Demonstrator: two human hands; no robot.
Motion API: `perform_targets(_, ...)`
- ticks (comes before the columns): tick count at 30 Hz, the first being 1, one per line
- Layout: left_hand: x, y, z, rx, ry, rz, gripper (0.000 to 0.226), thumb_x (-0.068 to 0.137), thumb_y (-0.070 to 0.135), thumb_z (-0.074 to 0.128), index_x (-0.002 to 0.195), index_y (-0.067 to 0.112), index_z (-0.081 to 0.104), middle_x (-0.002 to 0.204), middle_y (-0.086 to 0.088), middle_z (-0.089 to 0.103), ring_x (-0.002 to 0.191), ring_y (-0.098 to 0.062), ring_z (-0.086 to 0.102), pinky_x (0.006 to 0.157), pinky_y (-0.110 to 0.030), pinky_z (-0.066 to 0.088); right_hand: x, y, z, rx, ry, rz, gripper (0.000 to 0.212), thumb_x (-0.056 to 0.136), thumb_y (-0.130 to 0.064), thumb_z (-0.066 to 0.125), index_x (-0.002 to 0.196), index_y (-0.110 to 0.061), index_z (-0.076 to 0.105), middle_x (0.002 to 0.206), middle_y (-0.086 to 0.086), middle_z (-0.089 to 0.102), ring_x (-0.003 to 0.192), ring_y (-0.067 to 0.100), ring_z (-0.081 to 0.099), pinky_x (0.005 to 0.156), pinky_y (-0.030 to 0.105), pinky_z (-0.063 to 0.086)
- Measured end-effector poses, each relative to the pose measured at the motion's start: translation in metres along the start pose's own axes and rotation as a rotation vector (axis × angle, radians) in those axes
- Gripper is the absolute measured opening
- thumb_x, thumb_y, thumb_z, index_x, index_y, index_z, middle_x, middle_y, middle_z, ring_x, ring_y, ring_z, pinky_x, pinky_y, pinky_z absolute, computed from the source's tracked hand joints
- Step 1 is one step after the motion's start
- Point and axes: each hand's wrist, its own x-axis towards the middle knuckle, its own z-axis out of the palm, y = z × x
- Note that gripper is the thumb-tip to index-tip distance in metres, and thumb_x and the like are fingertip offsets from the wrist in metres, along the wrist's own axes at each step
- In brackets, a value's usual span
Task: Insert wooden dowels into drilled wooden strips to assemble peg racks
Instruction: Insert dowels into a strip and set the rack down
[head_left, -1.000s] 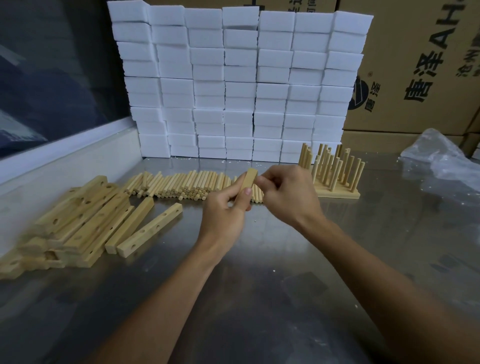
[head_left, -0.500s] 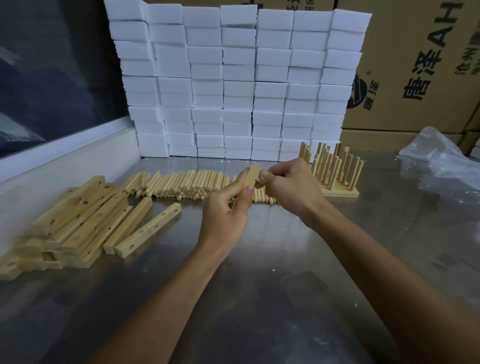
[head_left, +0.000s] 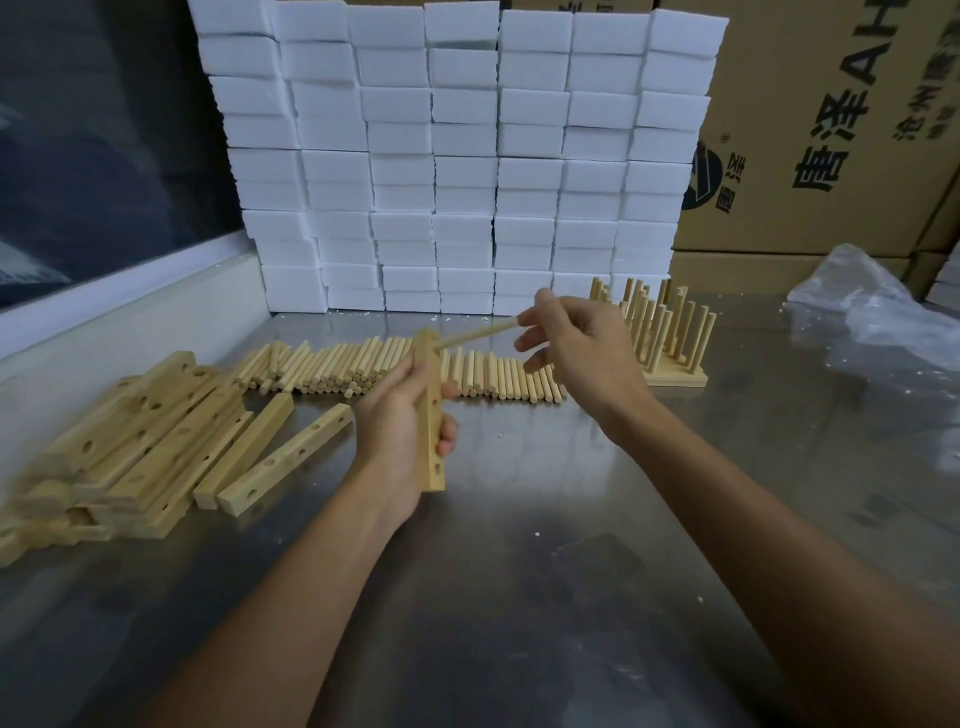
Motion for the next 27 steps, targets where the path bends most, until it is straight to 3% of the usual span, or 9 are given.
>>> perform_targets(4, 0.007, 0.003, -0.008, -0.168, 0.013, -0.097, 0.020, 0.100, 0.015, 0.046, 0.108, 0.013, 0.063, 0.074, -0.006, 0.064, 0.043, -0.015, 0.048, 0.037, -0.021, 0.035, 0.005, 0.025, 0.000, -0.207, -0.093, 0.070, 0.021, 0.096, -0.029, 0.057, 0.093, -0.015, 0.072, 0.080, -0.002, 0.074, 0.073, 0.016, 0.070, 0.071, 0.034, 0.058)
perform_targets(7, 0.011, 0.005, -0.012, -0.245, 0.015, -0.122, 0.018, 0.100, 0.014, 0.043, 0.110, 0.011, 0.058, 0.076, -0.007, 0.062, 0.045, -0.015, 0.047, 0.039, -0.021, 0.036, 0.008, 0.047, 0.001, -0.358, -0.108, 0.088, 0.017, 0.093, -0.027, 0.061, 0.100, -0.015, 0.071, 0.092, 0.002, 0.073, 0.081, 0.014, 0.067, 0.081, 0.039, 0.057)
perform_targets(10, 0.014, 0.010, -0.015, -0.313, 0.024, -0.136, 0.019, 0.101, 0.016, 0.044, 0.115, 0.008, 0.055, 0.075, -0.007, 0.062, 0.045, -0.015, 0.047, 0.040, -0.020, 0.036, 0.012, 0.061, 0.007, -0.504, -0.091, 0.108, 0.031, 0.092, -0.030, 0.062, 0.119, -0.015, 0.065, 0.108, 0.003, 0.071, 0.087, 0.013, 0.064, 0.083, 0.035, 0.053)
perform_targets(13, 0.015, 0.012, -0.015, -0.343, 0.036, -0.153, 0.021, 0.101, 0.016, 0.046, 0.117, 0.007, 0.055, 0.075, -0.007, 0.063, 0.046, -0.014, 0.048, 0.040, -0.019, 0.037, 0.017, 0.073, 0.016, -0.654, -0.146, 0.164, 0.046, 0.094, -0.039, 0.058, 0.134, -0.014, 0.056, 0.125, 0.010, 0.062, 0.111, 0.027, 0.060, 0.098, 0.045, 0.050)
perform_targets(16, 0.014, 0.011, -0.016, -0.348, 0.052, -0.164, 0.023, 0.101, 0.016, 0.046, 0.119, 0.006, 0.055, 0.077, -0.008, 0.063, 0.046, -0.014, 0.048, 0.040, -0.019, 0.037, 0.022, 0.079, 0.021, -0.716, -0.185, 0.235, 0.039, 0.099, -0.043, 0.047, 0.109, -0.009, 0.064, 0.113, 0.017, 0.064, 0.107, 0.034, 0.062, 0.094, 0.049, 0.053)
perform_targets(19, 0.013, 0.011, -0.015, -0.344, 0.050, -0.164, 0.021, 0.101, 0.016, 0.046, 0.116, 0.007, 0.056, 0.077, -0.007, 0.064, 0.047, -0.014, 0.048, 0.040, -0.020, 0.038, 0.025, 0.082, 0.022, -0.686, -0.090, 0.234, 0.041, 0.101, -0.036, 0.043, 0.088, -0.004, 0.065, 0.098, 0.018, 0.067, 0.092, 0.033, 0.066, 0.085, 0.048, 0.056)
perform_targets(22, 0.012, 0.011, -0.014, -0.348, 0.044, -0.156, 0.018, 0.101, 0.015, 0.045, 0.111, 0.010, 0.058, 0.075, -0.007, 0.064, 0.047, -0.015, 0.048, 0.040, -0.020, 0.038, 0.028, 0.082, 0.018, -0.695, -0.008, 0.257, 0.030, 0.099, -0.025, 0.045, 0.090, -0.004, 0.064, 0.090, 0.015, 0.067, 0.086, 0.031, 0.066, 0.082, 0.047, 0.057)
perform_targets(27, 0.009, 0.011, -0.012, -0.343, 0.040, -0.160, 0.017, 0.101, 0.014, 0.044, 0.107, 0.013, 0.060, 0.076, -0.007, 0.063, 0.047, -0.015, 0.047, 0.040, -0.020, 0.037, 0.030, 0.087, 0.009, -0.746, -0.028, 0.252, 0.011, 0.092, -0.009, 0.057, 0.097, -0.004, 0.066, 0.091, 0.013, 0.067, 0.087, 0.030, 0.066, 0.081, 0.045, 0.058)
